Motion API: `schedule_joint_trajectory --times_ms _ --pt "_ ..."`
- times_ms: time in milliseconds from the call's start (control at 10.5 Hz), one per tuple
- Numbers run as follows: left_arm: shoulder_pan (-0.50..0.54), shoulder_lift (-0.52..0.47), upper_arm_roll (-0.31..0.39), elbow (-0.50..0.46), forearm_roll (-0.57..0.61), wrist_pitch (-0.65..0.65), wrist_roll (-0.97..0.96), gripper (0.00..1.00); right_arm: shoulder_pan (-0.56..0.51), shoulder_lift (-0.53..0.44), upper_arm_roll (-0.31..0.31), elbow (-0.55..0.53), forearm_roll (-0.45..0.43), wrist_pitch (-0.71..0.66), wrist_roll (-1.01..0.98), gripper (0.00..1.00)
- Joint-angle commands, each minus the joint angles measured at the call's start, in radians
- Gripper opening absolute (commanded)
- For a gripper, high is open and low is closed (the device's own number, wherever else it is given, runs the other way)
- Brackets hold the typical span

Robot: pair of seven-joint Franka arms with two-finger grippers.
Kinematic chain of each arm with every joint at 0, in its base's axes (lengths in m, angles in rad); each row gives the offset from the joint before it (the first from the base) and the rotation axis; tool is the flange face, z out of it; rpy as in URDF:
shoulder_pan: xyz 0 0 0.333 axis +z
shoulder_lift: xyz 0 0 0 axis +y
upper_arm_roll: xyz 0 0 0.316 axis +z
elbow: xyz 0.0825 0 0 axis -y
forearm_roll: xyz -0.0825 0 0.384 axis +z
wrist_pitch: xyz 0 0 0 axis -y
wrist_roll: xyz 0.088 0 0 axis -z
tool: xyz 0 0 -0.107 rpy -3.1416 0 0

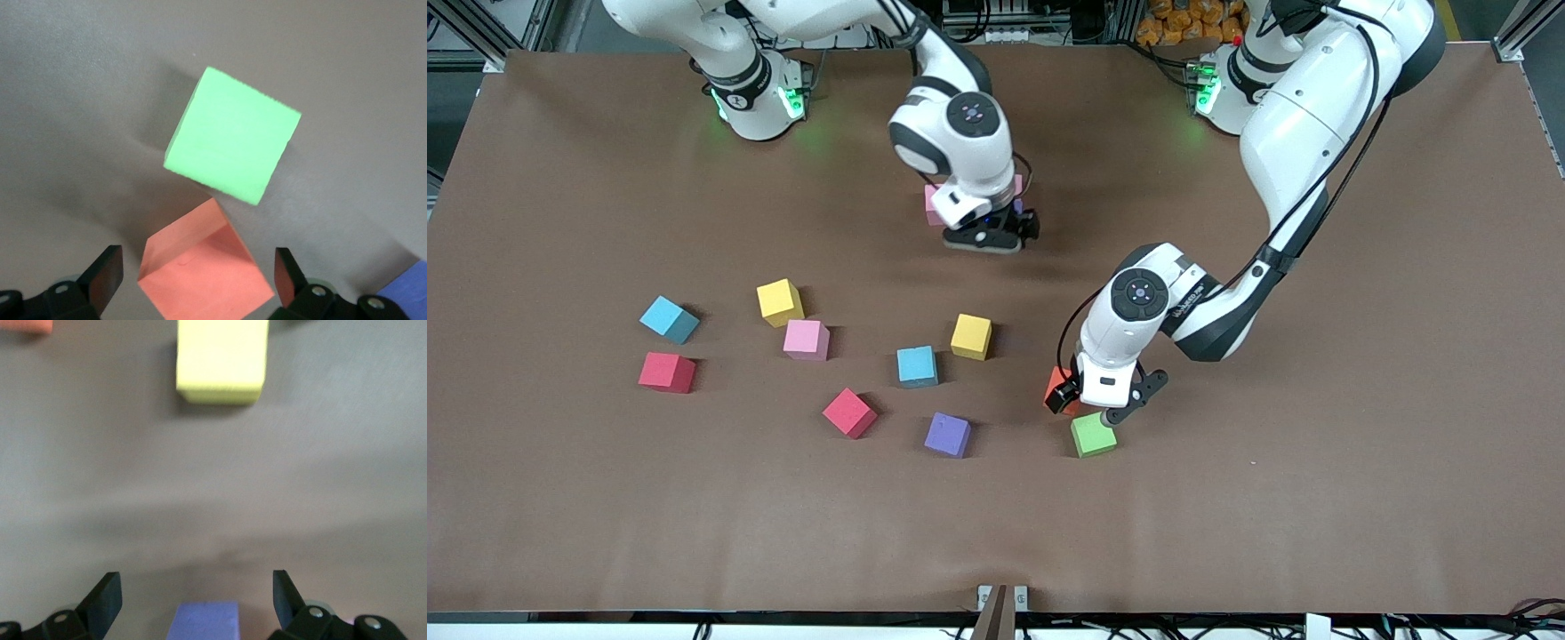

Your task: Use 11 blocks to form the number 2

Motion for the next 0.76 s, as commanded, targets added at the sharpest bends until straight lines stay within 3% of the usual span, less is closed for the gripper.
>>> schedule_joint_trajectory --times_ms 0,287,478,669 --pt "-0.015 0.016 0.009 0.051 0.008 -0.004 -0.148 1.0 -0.145 -0.041 0.006 -0.014 -0.016 -0.094 -0.166 1.0" --pt "-0.024 0.019 0.004 0.059 0.004 0.025 -0.468 1.0 -0.297 -0.053 -0.018 -0.015 -0.025 -0.21 -0.372 1.0" --pt "-0.03 0.027 0.004 0.062 0.003 0.039 -0.607 1.0 -0.362 -0.043 -0.047 -0.015 -0.041 -0.208 -0.484 1.0" --pt "-0.03 0.036 0.003 0.056 0.008 0.047 -0.654 1.0 -0.412 -0.034 -0.047 -0.014 -0.12 -0.201 -0.575 1.0"
